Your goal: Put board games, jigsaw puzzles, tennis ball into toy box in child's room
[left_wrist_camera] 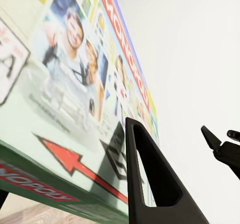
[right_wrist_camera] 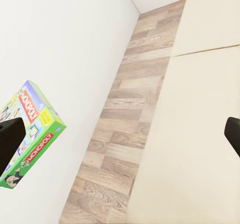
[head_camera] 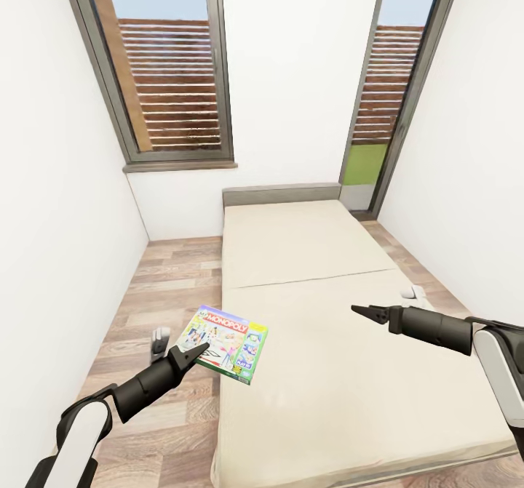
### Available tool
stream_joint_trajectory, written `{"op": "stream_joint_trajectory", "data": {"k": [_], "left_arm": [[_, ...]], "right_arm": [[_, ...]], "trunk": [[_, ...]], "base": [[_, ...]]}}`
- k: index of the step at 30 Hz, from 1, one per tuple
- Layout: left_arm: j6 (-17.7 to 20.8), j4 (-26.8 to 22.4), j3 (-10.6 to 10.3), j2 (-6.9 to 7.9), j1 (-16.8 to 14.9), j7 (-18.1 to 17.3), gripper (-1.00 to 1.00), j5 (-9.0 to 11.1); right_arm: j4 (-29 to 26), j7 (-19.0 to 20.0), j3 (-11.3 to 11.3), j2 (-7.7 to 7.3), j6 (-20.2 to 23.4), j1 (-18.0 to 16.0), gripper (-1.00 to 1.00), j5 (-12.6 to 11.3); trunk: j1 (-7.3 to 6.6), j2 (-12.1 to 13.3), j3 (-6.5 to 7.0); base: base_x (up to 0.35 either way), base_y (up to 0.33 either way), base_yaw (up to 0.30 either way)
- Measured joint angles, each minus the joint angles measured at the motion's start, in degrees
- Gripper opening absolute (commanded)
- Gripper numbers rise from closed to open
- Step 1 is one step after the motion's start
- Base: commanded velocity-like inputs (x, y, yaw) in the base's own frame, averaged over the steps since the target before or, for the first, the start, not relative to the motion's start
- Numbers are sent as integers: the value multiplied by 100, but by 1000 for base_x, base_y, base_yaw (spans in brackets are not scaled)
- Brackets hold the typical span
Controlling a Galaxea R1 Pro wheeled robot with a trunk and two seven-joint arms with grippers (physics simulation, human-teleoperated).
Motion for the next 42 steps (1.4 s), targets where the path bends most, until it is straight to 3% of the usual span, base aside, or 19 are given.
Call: {"op": "stream_joint_trajectory", "data": {"k": [31, 37, 41, 42], "left_arm": [[-8, 4, -17, -29, -1, 36, -100, -29], [-29, 5, -50, -49, -1, 50, -100, -126], [-119, 6, -69, -59, 4, 29, -100, -290], [-234, 7, -84, -63, 8, 14, -100, -415]], "right_arm": [[0, 0, 4, 3, -10, -1, 100, 4], [0, -3, 5, 20, -10, 0, 100, 5], [0, -5, 9, 28, -10, 0, 100, 5], [0, -6, 5, 28, -10, -1, 100, 5]], "trunk": [[0, 0, 0], [0, 0, 1], [0, 0, 4], [1, 1, 6]], "base": [[0, 0, 0], [0, 0, 0], [-33, -45, 0], [-105, -127, 0]]}}
